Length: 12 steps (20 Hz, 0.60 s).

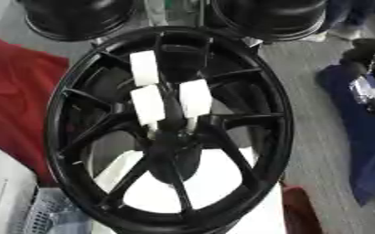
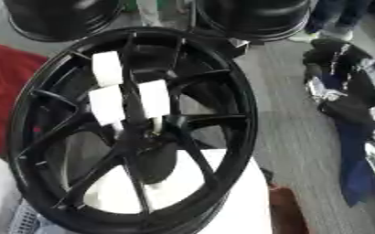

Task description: Pull the pin out of the wheel hub.

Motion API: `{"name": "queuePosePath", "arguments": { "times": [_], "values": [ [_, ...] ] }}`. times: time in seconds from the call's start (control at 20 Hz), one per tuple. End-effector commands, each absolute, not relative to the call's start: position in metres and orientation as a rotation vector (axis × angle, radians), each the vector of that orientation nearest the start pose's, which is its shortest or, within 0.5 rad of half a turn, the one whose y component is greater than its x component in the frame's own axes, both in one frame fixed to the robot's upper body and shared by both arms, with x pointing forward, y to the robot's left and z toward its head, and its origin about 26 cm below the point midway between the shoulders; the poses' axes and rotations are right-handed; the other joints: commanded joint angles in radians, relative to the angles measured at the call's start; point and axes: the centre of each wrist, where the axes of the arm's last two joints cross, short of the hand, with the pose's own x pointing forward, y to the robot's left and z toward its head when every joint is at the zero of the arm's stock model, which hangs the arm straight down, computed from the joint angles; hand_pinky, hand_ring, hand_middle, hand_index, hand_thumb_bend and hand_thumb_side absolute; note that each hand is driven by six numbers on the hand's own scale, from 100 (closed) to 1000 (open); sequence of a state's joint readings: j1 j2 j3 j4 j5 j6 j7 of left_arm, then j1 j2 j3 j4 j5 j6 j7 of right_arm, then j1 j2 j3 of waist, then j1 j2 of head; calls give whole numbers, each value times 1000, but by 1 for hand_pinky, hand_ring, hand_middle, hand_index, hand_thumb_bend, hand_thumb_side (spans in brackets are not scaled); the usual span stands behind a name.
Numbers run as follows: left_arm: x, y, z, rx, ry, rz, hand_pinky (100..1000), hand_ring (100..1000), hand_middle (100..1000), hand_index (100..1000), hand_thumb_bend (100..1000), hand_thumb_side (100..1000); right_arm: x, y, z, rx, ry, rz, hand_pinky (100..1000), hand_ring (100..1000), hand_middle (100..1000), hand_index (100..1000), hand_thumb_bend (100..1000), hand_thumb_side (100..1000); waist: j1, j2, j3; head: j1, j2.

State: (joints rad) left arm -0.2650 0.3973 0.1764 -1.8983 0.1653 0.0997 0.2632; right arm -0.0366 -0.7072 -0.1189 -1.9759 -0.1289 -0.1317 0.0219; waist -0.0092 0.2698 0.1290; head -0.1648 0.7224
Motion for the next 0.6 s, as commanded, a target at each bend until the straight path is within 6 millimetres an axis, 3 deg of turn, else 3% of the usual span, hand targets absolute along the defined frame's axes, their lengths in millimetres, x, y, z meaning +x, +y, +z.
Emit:
{"name": "queuePosePath", "arguments": {
  "times": [0.05, 0.35, 0.45, 0.6],
  "values": [
    [303, 330, 206, 418, -2135, 57, 711, 548, 485, 712, 499, 516, 266, -359, 210, -442, -2105, 853, 886, 775, 705, 807, 237, 192, -6, -13, -4, 2, 13],
    [302, 333, 206, 440, -2119, 31, 711, 547, 485, 712, 498, 518, 276, -342, 234, -479, -2004, 1217, 873, 782, 711, 802, 325, 247, -25, -19, -9, -3, 12],
    [302, 334, 205, 444, -2114, 25, 710, 547, 484, 712, 498, 518, 279, -335, 244, -507, -1959, 1332, 871, 784, 712, 801, 317, 274, -29, -21, -11, -6, 11],
    [303, 333, 203, 431, -2110, 28, 710, 546, 484, 712, 498, 518, 274, -345, 312, -626, -1790, 1608, 871, 788, 717, 804, 366, 298, -20, -21, -7, -14, 5]
  ]
}}
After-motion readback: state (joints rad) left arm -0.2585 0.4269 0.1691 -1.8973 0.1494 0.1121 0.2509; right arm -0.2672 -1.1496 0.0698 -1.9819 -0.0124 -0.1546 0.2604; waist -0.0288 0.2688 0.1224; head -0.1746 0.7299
